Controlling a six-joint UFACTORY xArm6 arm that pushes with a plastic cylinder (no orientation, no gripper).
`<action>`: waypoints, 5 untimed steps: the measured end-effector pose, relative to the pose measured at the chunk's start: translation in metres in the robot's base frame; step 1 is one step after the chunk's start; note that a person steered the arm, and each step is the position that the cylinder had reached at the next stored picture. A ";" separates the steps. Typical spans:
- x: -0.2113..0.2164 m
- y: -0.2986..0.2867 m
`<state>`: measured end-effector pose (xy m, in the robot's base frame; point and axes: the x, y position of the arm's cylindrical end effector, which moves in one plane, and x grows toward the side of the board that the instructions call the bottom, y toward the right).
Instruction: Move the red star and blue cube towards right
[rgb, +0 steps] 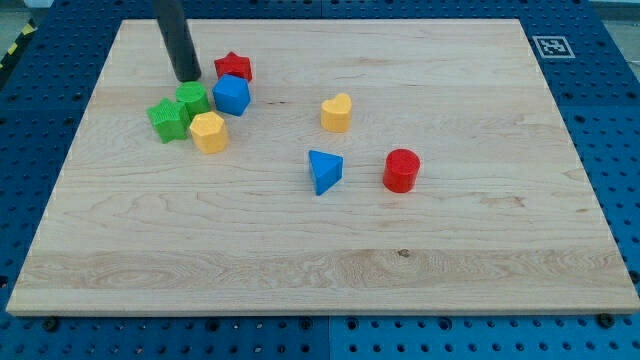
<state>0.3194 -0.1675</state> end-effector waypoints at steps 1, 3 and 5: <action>0.002 0.035; 0.002 0.069; -0.013 0.044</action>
